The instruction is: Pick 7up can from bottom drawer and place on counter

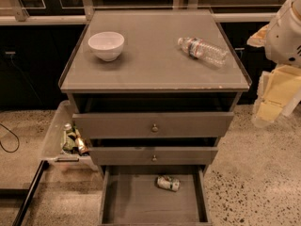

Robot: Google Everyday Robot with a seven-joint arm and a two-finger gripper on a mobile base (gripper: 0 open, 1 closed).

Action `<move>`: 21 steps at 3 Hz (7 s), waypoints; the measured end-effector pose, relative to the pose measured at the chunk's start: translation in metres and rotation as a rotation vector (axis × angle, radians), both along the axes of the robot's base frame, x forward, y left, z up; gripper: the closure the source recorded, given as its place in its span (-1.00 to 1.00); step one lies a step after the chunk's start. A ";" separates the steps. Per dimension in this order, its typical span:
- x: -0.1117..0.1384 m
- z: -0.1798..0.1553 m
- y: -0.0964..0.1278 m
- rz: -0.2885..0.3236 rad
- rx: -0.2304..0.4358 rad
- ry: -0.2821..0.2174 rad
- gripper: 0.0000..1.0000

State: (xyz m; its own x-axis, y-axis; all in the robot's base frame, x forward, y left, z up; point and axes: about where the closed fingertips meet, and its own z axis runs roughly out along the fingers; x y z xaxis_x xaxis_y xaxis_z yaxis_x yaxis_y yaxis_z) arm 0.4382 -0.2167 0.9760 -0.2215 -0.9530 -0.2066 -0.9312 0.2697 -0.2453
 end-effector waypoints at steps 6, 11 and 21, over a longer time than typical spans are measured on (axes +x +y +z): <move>0.037 -0.189 -0.033 0.065 0.025 0.000 -1.00; 0.022 -0.513 0.010 0.063 0.195 0.195 -1.00; 0.081 -0.707 0.028 0.011 0.483 0.039 -1.00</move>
Offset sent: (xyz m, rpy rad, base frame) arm 0.0122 -0.0216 -0.1164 0.0315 0.0394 0.0168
